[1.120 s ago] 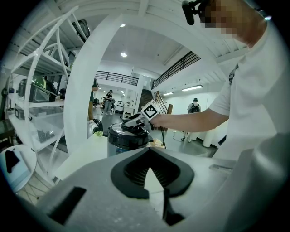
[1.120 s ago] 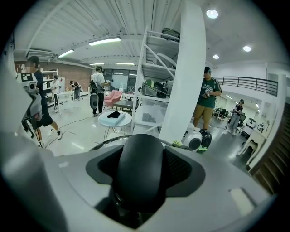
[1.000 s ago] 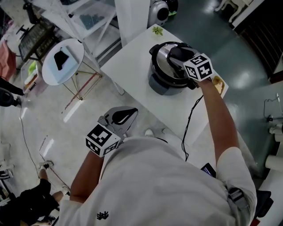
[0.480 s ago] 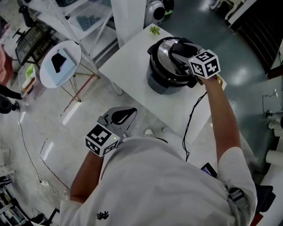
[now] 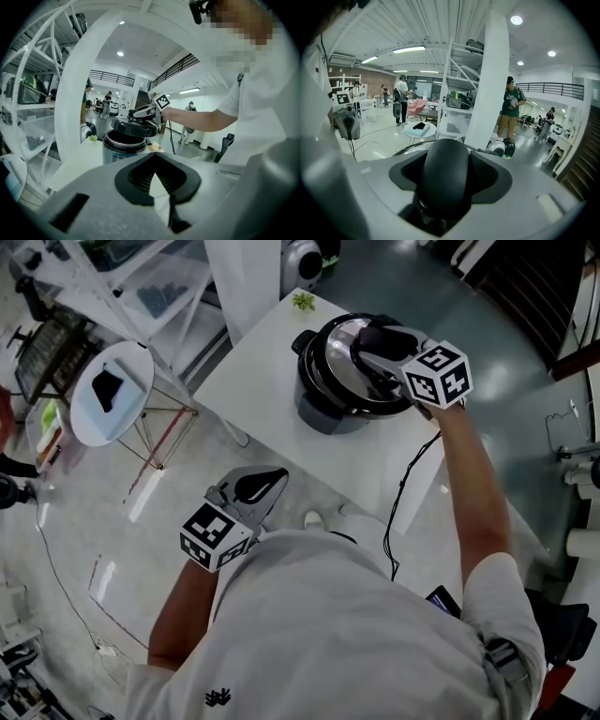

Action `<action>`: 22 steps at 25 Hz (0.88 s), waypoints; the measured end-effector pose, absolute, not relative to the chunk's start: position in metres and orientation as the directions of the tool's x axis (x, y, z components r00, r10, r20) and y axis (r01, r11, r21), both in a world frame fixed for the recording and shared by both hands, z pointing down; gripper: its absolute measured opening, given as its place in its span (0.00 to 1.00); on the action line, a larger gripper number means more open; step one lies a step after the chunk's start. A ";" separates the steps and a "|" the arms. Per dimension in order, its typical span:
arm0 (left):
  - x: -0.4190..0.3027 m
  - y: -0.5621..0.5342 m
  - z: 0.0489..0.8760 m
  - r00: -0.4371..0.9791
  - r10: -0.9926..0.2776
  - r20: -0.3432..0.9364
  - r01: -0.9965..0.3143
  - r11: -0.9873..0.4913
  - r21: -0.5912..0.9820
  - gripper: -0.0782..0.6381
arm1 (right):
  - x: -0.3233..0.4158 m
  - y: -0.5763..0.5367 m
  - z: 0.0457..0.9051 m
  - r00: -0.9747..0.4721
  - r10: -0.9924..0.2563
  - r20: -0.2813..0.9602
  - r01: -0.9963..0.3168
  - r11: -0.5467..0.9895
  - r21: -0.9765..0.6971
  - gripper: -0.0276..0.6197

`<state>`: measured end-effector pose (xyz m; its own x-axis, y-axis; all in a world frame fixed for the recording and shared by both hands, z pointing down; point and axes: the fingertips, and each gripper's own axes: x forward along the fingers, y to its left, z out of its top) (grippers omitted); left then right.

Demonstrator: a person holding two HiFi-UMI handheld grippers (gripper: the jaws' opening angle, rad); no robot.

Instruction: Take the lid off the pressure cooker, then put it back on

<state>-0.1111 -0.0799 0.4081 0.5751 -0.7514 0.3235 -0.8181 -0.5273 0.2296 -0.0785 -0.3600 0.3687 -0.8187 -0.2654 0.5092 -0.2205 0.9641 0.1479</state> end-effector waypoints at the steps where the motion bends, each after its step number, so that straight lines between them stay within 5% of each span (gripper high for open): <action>1: -0.111 -0.081 0.408 0.584 -0.745 0.324 -0.812 -0.537 0.229 0.12 | -0.075 -0.359 0.368 -0.817 -0.272 0.508 -0.229 0.962 0.147 0.49; 22: -0.044 -0.090 0.410 0.754 -0.567 0.332 -0.646 -0.731 0.220 0.12 | 0.074 -0.330 0.367 -0.736 -0.453 0.502 -0.450 0.883 0.138 0.49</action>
<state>-0.0437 -0.0895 0.4105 0.7541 -0.5665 0.3324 -0.6461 -0.7309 0.2199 0.0739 -0.3297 0.3668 -0.7363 -0.4535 0.5022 -0.4495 0.8826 0.1378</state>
